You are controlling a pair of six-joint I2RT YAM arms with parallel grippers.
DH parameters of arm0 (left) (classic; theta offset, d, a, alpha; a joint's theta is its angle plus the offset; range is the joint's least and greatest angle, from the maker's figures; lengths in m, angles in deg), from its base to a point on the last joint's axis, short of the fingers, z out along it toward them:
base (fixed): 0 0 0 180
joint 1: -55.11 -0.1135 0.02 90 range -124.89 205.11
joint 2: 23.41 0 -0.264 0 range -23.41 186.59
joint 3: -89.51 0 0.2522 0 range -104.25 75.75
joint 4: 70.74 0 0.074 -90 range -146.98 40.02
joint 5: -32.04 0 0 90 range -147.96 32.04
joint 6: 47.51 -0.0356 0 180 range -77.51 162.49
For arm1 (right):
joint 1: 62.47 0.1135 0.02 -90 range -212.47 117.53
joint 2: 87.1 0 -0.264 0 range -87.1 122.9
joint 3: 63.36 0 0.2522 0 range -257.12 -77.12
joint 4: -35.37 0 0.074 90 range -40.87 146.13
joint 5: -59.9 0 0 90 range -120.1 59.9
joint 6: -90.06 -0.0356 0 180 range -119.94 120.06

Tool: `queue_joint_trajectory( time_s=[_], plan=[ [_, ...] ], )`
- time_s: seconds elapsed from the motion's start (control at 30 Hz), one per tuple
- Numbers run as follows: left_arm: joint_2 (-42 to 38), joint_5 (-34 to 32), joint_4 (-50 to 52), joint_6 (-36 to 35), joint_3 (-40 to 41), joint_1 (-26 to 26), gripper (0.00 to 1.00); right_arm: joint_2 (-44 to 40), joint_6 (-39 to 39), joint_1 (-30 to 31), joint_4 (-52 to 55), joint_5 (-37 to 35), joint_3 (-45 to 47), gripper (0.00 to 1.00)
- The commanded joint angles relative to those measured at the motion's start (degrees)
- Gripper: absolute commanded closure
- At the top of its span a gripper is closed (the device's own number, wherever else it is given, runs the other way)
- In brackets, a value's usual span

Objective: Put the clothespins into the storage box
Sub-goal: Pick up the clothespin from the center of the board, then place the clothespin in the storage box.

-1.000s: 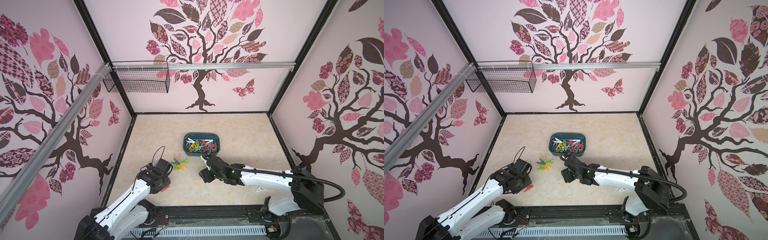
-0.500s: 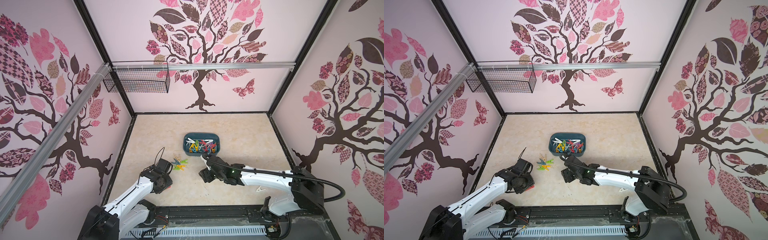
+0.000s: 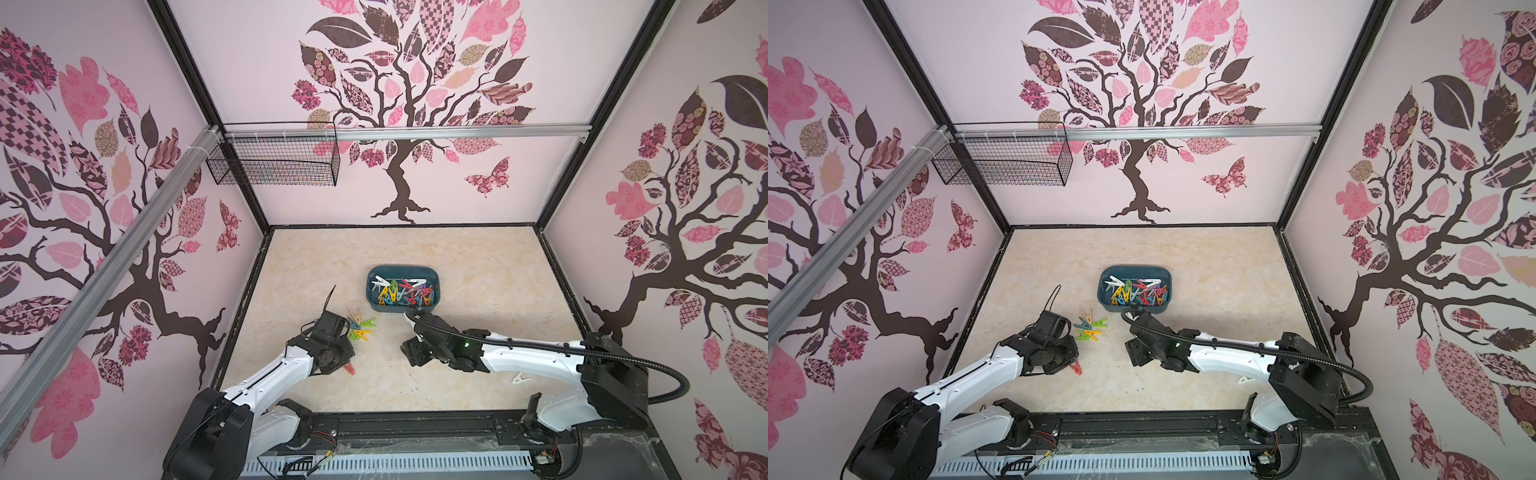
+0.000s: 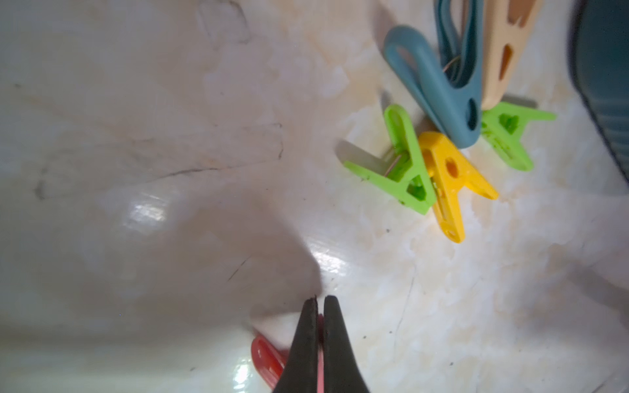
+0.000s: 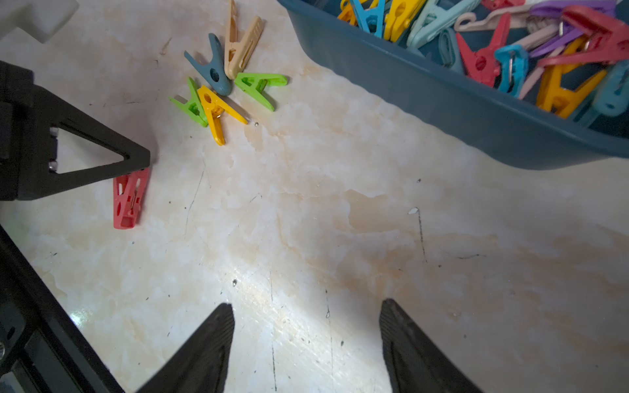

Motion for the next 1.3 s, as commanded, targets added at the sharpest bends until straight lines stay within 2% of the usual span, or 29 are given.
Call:
queue_joint_trajectory(
  time_s=[0.0, 0.13, 0.3, 0.5, 0.77, 0.8, 0.9, 1.0, 1.17, 1.27],
  plan=[
    [-0.8, 1.0, -1.9, -1.7, 0.9, -0.1, 1.0, -0.6, -1.2, 0.4, -0.3, -1.0, 0.2, 0.29],
    [-2.2, -0.3, -0.5, -2.8, -1.7, -0.2, 1.0, -0.1, -1.2, 0.4, -0.4, -1.3, 0.0, 0.29],
    [-2.5, -5.0, -1.3, -7.0, -10.9, -0.2, 1.0, -1.1, 0.0, 0.0, 0.7, -4.8, -0.3, 0.28],
    [4.3, -2.9, -11.6, -14.9, -19.3, -0.1, 1.0, -2.8, 2.2, -5.3, 1.4, -5.1, -0.8, 0.28],
    [16.1, -2.5, -18.1, -21.5, -30.8, -0.1, 1.0, -3.5, 8.1, -11.2, 2.6, -9.0, -2.7, 0.26],
    [17.8, -2.3, -18.3, -22.2, -32.0, -0.1, 0.97, -3.6, 8.3, -11.4, 2.6, -9.0, -2.9, 0.26],
    [21.8, -2.9, -15.6, -23.6, -36.3, -0.1, 0.77, -3.6, 7.6, -11.5, 2.6, -7.7, -2.9, 0.26],
    [21.9, -3.6, -15.0, -24.3, -36.8, -0.1, 0.7, -4.0, 5.8, -11.5, 2.6, -6.4, -1.9, 0.26],
    [17.7, -5.5, -12.0, -23.6, -34.7, -0.3, 0.71, -5.0, 4.9, -11.5, 1.6, -4.1, 0.8, 0.27],
    [13.0, -6.9, -10.0, -22.7, -30.3, -0.6, 0.71, -5.3, 4.9, -11.4, 2.4, -2.1, 0.4, 0.28]
  ],
)
